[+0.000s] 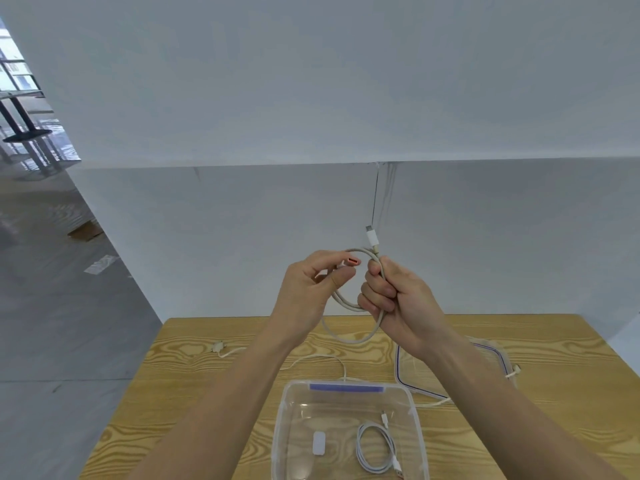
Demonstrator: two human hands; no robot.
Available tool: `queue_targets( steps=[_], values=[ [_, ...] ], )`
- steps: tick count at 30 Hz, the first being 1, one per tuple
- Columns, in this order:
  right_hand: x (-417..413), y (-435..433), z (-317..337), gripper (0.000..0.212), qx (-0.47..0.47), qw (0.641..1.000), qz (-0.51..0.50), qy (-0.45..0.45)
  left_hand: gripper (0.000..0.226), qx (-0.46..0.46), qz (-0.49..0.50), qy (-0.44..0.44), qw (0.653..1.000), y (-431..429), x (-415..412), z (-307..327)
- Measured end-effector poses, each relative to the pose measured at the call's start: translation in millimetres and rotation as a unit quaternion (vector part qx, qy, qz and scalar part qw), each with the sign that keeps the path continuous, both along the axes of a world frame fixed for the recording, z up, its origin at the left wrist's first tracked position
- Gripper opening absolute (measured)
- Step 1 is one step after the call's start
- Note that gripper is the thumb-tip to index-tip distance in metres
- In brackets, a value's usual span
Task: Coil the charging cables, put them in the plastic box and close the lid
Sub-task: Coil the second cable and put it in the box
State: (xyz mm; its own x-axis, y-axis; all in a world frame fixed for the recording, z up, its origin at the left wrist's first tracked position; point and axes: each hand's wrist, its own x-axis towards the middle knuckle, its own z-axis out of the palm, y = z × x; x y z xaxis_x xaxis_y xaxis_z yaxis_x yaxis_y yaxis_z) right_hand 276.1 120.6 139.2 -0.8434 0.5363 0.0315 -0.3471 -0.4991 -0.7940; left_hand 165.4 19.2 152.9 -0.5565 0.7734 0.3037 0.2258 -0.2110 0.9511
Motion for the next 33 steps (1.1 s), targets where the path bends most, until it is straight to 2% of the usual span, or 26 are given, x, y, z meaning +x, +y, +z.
queue_targets(
  steps=[3, 7, 9, 12, 16, 19, 22, 24, 30, 33],
  values=[
    [-0.6, 2.4, -6.5, 0.031, 0.034, 0.999, -0.022, -0.029, 0.018, 0.017, 0.008, 0.016, 1.000, -2.0, 1.5, 7.5],
    [5.4, 9.0, -22.6, 0.029, 0.059, 0.996, -0.021, -0.071, 0.010, 0.147, 0.048, -0.095, 0.983, -9.7, -11.6, 28.9],
    [11.0, 12.1, -24.2, 0.027, 0.041, 0.997, -0.008, -0.068, 0.011, 0.180, 0.067, -0.115, 0.975, -16.2, -24.6, 35.1],
    [18.7, 17.4, -16.4, 0.023, 0.030, 0.998, 0.039, -0.046, 0.020, 0.139, 0.106, -0.095, 0.980, -23.5, -40.7, 33.8],
    [21.7, 21.1, -5.9, 0.027, 0.097, 0.987, 0.123, -0.039, 0.028, 0.013, 0.069, -0.051, 0.996, -29.0, -50.2, 24.7],
    [21.3, 22.6, 1.0, 0.028, 0.131, 0.976, 0.170, -0.044, 0.024, -0.076, 0.029, -0.019, 0.996, -28.0, -49.5, 22.0],
    [18.6, 23.9, 9.4, 0.028, 0.153, 0.967, 0.201, -0.045, 0.009, -0.119, 0.003, -0.018, 0.993, -24.4, -43.2, 19.3],
    [16.2, 24.4, 13.7, 0.028, 0.160, 0.963, 0.209, -0.049, 0.009, -0.154, -0.025, -0.005, 0.988, -22.2, -39.0, 15.9],
    [9.9, 22.8, 15.3, 0.029, 0.143, 0.967, 0.201, -0.069, 0.014, -0.156, -0.134, -0.043, 0.978, -17.4, -31.4, 10.7],
    [7.9, 20.6, 12.4, 0.029, 0.118, 0.971, 0.191, -0.083, 0.026, -0.116, -0.129, -0.092, 0.980, -12.6, -22.7, 7.9]
  ],
)
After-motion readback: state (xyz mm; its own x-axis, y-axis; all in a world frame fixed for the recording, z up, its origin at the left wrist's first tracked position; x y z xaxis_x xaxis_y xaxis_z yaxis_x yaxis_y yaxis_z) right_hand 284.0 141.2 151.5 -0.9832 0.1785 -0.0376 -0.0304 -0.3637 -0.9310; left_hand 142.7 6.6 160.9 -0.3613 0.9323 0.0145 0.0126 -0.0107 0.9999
